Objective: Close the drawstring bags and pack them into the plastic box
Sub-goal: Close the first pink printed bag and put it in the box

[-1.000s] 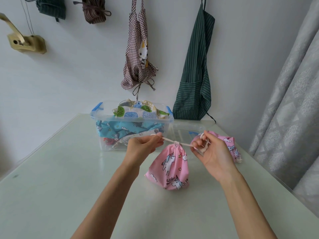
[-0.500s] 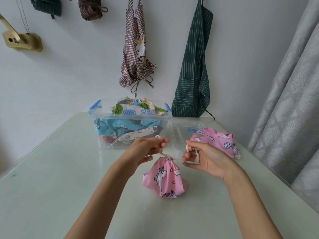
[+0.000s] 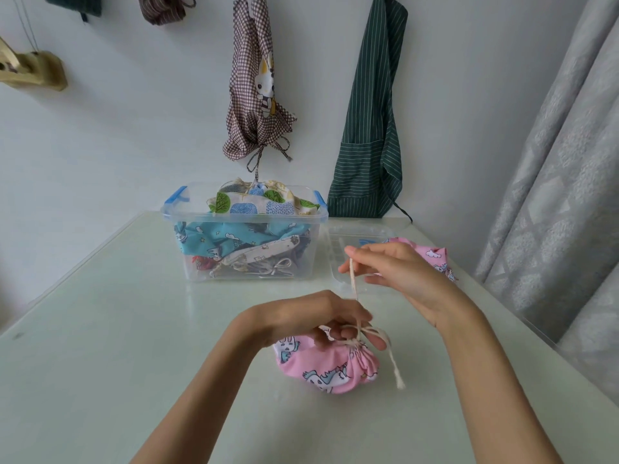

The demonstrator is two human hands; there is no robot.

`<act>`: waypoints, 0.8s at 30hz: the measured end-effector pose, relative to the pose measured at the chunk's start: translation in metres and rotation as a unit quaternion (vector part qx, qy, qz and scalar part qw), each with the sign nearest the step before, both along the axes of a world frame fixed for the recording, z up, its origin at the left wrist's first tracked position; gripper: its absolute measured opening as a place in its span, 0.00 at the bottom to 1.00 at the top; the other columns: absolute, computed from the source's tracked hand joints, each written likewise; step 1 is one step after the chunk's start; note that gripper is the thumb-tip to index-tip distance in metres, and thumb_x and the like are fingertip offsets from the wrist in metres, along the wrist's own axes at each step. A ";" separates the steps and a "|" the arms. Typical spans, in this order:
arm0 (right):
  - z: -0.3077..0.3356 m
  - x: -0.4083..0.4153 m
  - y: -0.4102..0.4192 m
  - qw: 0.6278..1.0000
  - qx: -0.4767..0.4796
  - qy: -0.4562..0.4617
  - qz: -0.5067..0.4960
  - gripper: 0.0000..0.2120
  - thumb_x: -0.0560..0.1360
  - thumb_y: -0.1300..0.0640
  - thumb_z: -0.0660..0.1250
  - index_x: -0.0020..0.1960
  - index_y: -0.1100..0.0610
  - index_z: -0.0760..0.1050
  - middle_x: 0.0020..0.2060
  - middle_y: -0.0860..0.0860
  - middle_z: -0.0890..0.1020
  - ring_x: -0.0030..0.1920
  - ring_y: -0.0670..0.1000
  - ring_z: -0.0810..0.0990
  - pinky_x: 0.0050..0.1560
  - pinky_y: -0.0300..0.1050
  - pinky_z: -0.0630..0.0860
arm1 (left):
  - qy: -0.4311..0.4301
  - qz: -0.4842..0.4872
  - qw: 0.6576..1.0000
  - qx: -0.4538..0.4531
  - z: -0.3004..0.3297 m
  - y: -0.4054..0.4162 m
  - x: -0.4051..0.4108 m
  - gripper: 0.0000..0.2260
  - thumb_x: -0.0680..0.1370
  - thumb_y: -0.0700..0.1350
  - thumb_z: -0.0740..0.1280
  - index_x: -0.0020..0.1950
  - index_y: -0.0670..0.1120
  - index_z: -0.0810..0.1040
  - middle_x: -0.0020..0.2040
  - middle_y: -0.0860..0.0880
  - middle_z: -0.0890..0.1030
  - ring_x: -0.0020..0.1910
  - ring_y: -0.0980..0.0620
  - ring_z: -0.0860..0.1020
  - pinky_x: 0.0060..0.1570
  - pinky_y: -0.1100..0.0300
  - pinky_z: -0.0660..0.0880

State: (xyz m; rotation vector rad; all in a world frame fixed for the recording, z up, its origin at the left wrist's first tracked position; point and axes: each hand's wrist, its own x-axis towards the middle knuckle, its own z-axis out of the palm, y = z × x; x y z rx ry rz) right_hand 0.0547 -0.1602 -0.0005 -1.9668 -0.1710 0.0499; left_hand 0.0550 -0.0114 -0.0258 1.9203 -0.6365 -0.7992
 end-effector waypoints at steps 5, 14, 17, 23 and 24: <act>-0.008 0.003 0.010 0.996 -0.060 0.010 0.069 0.16 0.78 0.46 0.60 0.61 0.50 0.77 0.55 0.43 0.81 0.57 0.41 0.78 0.65 0.42 0.69 | -0.006 0.033 0.999 -0.041 -0.004 0.011 0.004 0.21 0.81 0.49 0.60 0.30 0.51 0.80 0.32 0.53 0.73 0.33 0.59 0.72 0.37 0.68 0.74; -0.015 0.004 -0.028 0.972 -0.166 0.095 0.139 0.11 0.76 0.51 0.66 0.58 0.48 0.77 0.52 0.43 0.82 0.53 0.39 0.79 0.58 0.38 0.74 | 0.013 0.131 0.981 -0.143 -0.008 0.036 0.024 0.20 0.79 0.50 0.61 0.49 0.32 0.79 0.46 0.41 0.78 0.42 0.54 0.77 0.43 0.65 0.78; -0.015 0.008 -0.021 0.987 -0.136 0.032 0.077 0.06 0.76 0.52 0.66 0.44 0.51 0.81 0.40 0.45 0.84 0.40 0.40 0.80 0.43 0.30 0.73 | 0.023 0.130 0.979 -0.155 -0.008 0.037 0.023 0.16 0.79 0.48 0.62 0.43 0.35 0.79 0.43 0.46 0.81 0.41 0.59 0.79 0.42 0.66 0.78; -0.004 0.004 -0.027 0.996 -0.050 -0.074 0.006 0.07 0.74 0.58 0.69 0.38 0.56 0.82 0.28 0.43 0.82 0.31 0.39 0.77 0.33 0.25 0.70 | 0.060 0.231 0.943 -0.234 -0.014 0.035 0.031 0.10 0.74 0.44 0.69 0.47 0.37 0.83 0.38 0.51 0.83 0.35 0.61 0.78 0.32 0.72 0.75; -0.002 0.002 -0.027 0.995 -0.057 -0.079 0.025 0.07 0.74 0.58 0.69 0.38 0.55 0.82 0.28 0.43 0.82 0.32 0.40 0.77 0.35 0.26 0.71 | 0.072 0.251 0.932 -0.252 -0.014 0.034 0.032 0.08 0.73 0.42 0.70 0.46 0.38 0.83 0.37 0.50 0.83 0.33 0.61 0.78 0.32 0.73 0.75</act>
